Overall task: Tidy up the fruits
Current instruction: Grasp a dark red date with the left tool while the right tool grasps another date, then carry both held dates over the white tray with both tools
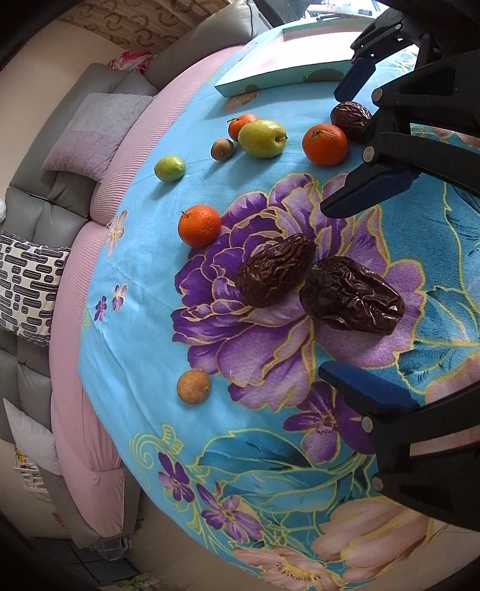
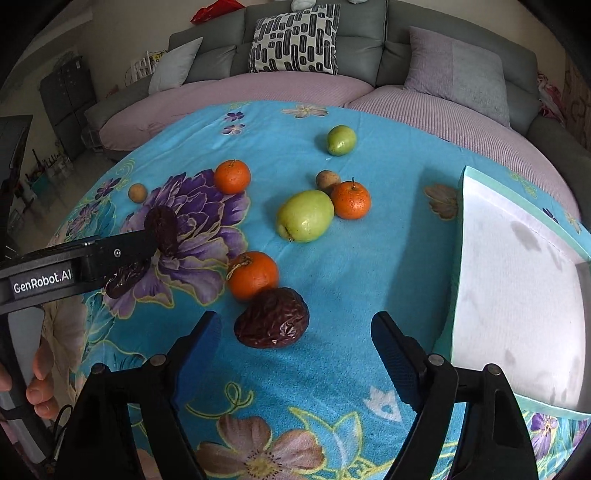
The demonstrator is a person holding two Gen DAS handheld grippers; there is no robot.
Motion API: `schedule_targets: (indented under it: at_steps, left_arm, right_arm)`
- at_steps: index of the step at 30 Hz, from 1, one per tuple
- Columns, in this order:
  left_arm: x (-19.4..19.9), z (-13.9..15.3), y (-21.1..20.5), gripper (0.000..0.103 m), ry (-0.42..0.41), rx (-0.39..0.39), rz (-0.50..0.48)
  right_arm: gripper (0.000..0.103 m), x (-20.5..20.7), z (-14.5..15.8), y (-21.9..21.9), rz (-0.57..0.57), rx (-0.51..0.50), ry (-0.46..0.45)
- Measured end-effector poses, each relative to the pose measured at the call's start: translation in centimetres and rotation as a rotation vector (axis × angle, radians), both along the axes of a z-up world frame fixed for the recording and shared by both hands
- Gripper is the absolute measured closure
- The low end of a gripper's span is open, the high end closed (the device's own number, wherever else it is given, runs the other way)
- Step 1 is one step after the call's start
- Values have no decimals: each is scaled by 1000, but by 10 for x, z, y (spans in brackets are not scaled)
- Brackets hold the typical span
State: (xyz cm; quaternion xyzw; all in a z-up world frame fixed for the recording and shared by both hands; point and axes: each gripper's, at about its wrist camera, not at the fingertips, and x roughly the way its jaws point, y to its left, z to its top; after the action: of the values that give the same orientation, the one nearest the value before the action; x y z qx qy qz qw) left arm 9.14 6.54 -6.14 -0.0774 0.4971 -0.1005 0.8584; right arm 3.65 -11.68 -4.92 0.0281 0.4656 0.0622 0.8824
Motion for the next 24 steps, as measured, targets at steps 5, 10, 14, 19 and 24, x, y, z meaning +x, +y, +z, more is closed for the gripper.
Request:
schedule_targets:
  at_steps: [5,10,14,19,24]
  left_arm:
    - [-2,-2,0,54,12,14,-6]
    - [-2,-3,0,62,18,17,-8]
    - [-6,0,1,62,16,-5,-3]
    - [-11,18,-1,63,-25,-25,-13]
    - [-8,50,-11,63,-98,-39,-26]
  right_arm:
    - [37,5,-7,4,21,12,13]
    - [56,6,-8,7,45,25,17]
    - [56,5,-8,7,46,28,13]
    - [56,2,-2,1,29,57,-11]
    - [56,-2,18,-19,-37,73,-62]
